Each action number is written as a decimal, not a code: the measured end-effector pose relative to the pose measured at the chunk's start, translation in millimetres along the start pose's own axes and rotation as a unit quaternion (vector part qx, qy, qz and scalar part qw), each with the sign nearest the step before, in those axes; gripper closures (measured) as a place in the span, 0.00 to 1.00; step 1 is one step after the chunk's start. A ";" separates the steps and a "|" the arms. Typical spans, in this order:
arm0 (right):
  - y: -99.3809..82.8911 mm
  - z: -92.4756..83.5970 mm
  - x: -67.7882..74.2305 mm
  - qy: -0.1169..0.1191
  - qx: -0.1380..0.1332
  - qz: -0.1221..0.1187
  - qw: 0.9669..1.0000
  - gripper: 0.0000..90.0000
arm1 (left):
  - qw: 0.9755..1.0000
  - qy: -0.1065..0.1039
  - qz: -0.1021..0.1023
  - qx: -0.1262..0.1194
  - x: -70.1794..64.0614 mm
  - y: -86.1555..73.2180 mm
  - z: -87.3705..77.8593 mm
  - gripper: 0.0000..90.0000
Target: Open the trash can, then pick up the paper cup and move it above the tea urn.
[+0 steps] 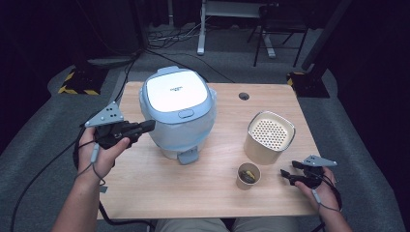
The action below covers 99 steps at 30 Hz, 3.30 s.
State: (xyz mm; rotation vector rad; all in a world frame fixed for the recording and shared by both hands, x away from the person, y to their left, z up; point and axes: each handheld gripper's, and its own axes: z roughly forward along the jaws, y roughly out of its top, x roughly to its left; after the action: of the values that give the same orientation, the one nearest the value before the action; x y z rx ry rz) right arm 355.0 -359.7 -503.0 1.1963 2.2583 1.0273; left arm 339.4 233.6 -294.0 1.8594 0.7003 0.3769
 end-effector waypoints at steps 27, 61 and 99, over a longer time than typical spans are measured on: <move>0.4 0.4 -0.4 -0.001 -0.001 0.002 1.000 0.37 | 0.999 -0.023 0.032 -0.021 -13.0 57.0 60.8 1.00; 0.4 0.4 -0.3 -0.001 -0.001 0.002 1.000 0.37 | 0.998 0.028 0.046 0.043 -15.3 45.3 83.0 1.00; 16.6 -18.0 24.9 0.035 -0.039 -0.028 0.998 0.38 | 0.998 -0.001 0.055 -0.005 -54.1 -28.4 51.9 0.46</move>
State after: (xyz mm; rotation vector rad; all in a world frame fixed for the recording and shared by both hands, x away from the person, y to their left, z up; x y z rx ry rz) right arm 338.8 -340.6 -478.5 1.0756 2.2670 1.1417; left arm 318.1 169.2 -336.6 1.8925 0.5958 0.4484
